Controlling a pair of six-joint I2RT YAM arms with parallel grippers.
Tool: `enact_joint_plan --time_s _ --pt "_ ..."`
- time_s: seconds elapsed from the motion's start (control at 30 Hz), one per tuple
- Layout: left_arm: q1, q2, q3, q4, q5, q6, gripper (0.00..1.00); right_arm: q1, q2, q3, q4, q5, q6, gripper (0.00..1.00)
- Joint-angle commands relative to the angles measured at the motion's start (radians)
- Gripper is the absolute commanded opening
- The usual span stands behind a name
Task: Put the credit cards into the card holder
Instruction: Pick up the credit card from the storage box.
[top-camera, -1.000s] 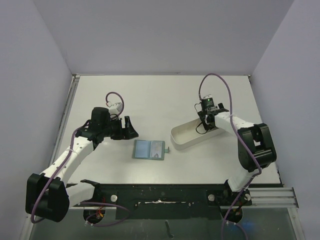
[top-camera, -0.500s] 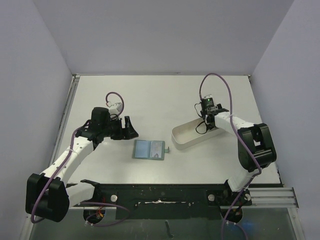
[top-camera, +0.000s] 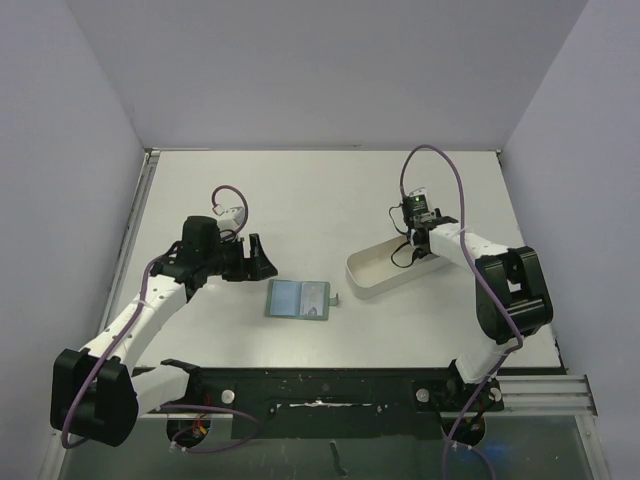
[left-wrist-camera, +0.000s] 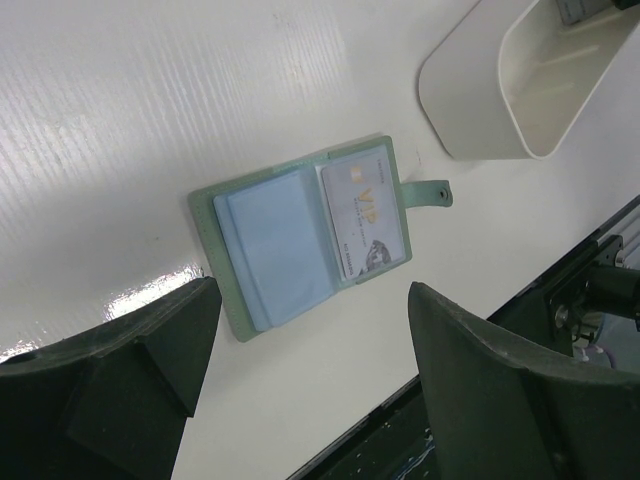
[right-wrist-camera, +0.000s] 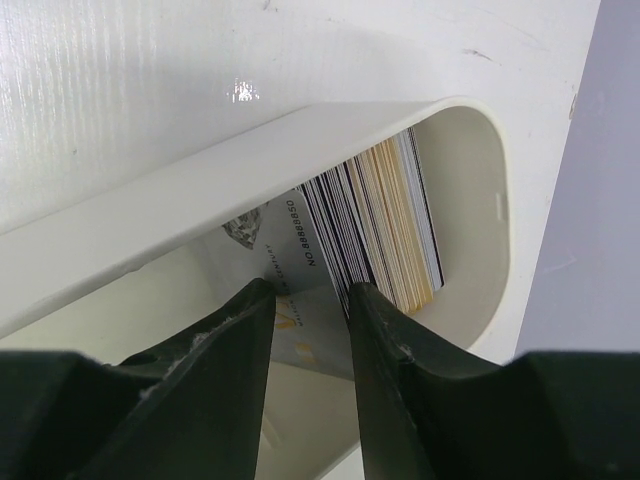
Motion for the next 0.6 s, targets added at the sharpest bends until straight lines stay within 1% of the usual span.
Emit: enact_joint_plan --time_s 0.0,0.27,0.47,0.57 --pt "0.006 -0.023 0.008 0.051 0.032 0.017 0.75 0.001 -0.024 0.043 -0.009 0.074 0.002 0.33" --pt "0.007 -0.024 0.005 0.054 0.031 0.011 0.75 0.013 -0.019 0.063 -0.036 0.072 0.022 0.21" --pt "0.006 -0.014 0.002 0.058 0.033 0.011 0.73 0.025 -0.038 0.095 -0.087 0.063 0.034 0.19" --pt "0.006 -0.002 0.002 0.050 0.019 0.010 0.71 0.025 -0.055 0.105 -0.122 0.036 0.042 0.15"
